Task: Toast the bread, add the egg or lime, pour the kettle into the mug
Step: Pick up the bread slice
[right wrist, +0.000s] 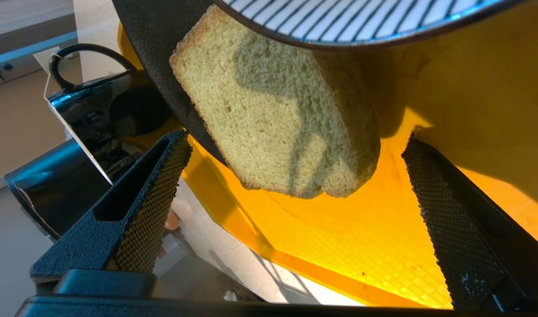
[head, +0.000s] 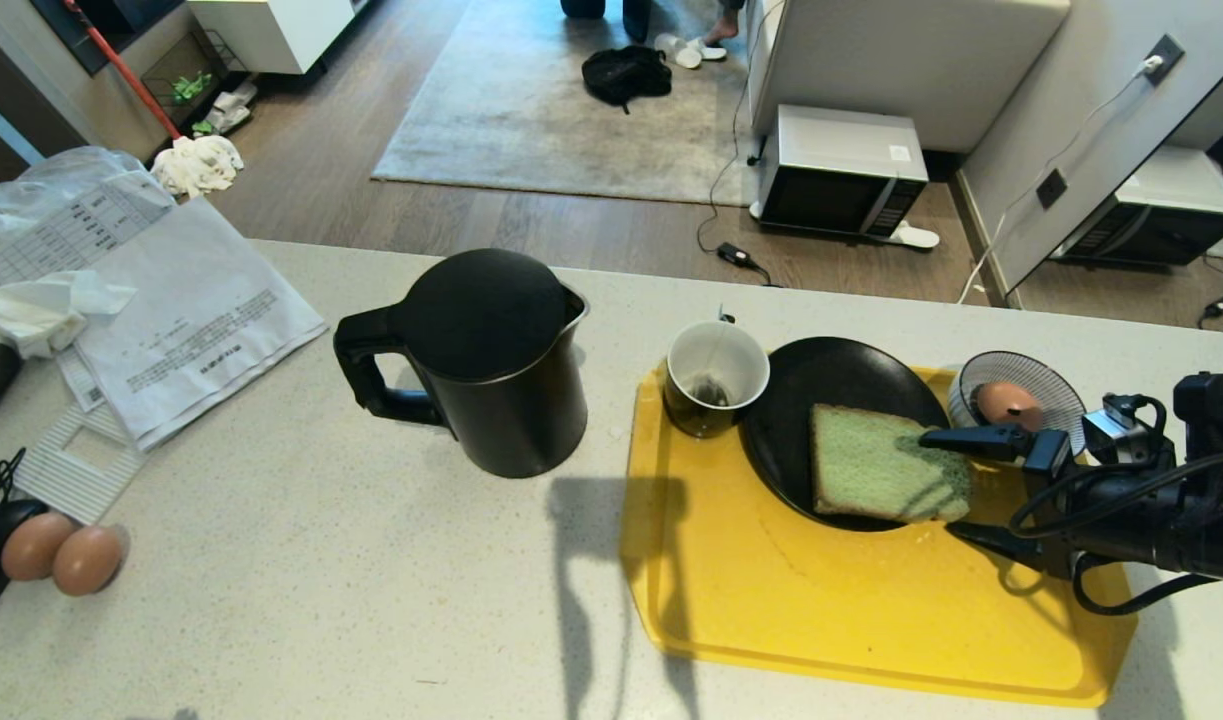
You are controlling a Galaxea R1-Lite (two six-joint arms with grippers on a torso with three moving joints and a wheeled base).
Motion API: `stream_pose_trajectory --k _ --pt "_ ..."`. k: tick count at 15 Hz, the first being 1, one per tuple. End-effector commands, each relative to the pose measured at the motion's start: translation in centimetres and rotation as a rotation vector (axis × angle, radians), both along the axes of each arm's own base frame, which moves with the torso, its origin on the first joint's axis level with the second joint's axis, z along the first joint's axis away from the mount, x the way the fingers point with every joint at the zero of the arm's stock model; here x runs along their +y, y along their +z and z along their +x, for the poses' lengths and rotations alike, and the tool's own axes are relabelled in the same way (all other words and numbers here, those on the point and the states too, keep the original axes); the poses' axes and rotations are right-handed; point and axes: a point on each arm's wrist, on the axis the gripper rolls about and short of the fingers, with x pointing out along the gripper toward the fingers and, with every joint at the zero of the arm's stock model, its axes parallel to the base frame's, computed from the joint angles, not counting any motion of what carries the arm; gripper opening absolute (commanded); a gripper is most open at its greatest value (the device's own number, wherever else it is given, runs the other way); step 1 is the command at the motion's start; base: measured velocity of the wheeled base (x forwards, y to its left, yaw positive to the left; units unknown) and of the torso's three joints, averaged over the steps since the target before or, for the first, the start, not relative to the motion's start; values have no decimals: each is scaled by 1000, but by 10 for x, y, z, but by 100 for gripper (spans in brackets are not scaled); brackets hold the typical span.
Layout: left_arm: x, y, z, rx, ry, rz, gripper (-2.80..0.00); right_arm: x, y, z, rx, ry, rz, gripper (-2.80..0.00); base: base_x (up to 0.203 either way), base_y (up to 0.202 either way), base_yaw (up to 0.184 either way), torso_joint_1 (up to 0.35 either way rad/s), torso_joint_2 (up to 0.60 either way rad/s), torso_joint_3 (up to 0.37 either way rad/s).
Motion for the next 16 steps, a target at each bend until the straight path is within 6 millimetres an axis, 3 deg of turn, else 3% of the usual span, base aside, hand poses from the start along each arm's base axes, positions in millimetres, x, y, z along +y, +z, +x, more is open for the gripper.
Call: stream_pose_trajectory --k 1,16 --pt "0 0 0 1 1 0 -280 0 -2 1 9 2 7 0 0 0 0 0 0 0" --pt "0 0 0 0 1 0 -280 0 -9 6 24 5 -3 0 0 0 0 0 0 0"
